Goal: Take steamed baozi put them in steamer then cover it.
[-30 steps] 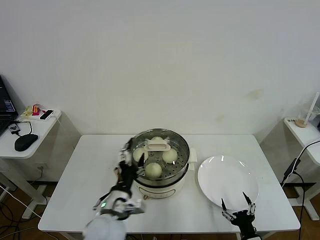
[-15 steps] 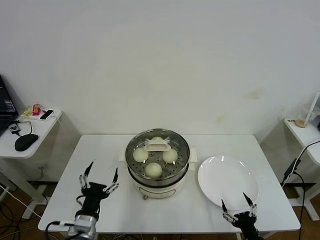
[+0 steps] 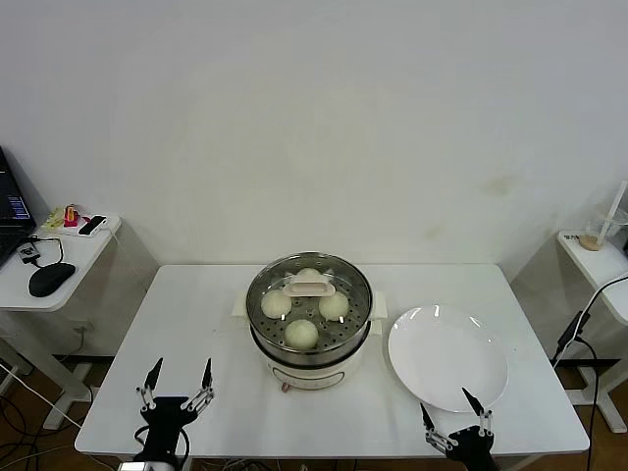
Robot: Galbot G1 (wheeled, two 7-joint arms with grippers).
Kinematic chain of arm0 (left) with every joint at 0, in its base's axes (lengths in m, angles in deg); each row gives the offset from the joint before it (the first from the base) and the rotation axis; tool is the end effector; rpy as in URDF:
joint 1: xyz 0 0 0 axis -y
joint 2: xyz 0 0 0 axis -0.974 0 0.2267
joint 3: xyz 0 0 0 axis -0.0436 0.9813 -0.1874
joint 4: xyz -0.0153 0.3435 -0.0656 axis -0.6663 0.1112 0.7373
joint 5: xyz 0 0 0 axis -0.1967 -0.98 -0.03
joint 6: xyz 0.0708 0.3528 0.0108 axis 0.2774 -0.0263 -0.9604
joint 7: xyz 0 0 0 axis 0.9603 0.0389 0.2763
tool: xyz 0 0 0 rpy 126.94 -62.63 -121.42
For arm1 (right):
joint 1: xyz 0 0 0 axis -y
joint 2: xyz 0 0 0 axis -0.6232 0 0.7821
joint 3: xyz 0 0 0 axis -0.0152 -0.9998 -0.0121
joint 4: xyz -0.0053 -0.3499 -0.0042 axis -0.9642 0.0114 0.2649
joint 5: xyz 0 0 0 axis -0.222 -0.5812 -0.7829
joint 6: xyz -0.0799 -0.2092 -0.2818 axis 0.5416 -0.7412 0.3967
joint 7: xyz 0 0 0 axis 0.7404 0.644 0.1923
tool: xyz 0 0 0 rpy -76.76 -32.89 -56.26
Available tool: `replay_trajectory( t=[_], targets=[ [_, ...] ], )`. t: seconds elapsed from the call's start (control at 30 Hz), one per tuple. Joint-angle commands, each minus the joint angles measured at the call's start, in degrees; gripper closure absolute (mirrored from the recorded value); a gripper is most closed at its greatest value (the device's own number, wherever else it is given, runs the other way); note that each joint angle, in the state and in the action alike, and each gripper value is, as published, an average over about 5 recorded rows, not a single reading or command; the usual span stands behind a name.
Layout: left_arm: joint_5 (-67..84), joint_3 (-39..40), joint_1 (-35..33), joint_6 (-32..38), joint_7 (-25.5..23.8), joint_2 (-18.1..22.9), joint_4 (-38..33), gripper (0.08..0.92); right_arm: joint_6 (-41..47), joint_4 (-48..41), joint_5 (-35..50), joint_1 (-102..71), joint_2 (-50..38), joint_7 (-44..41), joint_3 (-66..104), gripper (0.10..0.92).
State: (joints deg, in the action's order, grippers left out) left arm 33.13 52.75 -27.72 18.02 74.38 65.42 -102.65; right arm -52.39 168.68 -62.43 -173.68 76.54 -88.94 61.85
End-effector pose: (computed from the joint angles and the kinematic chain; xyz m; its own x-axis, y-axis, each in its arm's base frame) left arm 0.1306 0.0482 -0.3191 -0.9952 -0.0559 0.0805 -0.0480 0.9941 0.0977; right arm 0.1005 -0.0932 -0.3554 -0.9623 -0.1696 0.2127 -0.2139 0.9549 -0.2061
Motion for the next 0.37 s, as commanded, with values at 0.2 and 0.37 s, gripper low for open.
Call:
replay_trajectory(
  t=[0.2,0.37],
  targets=[
    [3.32,-1.73,-4.29,3.37,-0.64,2.74,2.36,0.177,1.66,3.85,7.62,-2.8,-3.34,0.97,-3.27,0.203],
    [3.67,-0.92,-4.38,3.59,-0.51,3.55,2.15,0.177,2.32,4.15,7.98,-2.98,-3.58,1.4,-3.77,0.203]
  ],
)
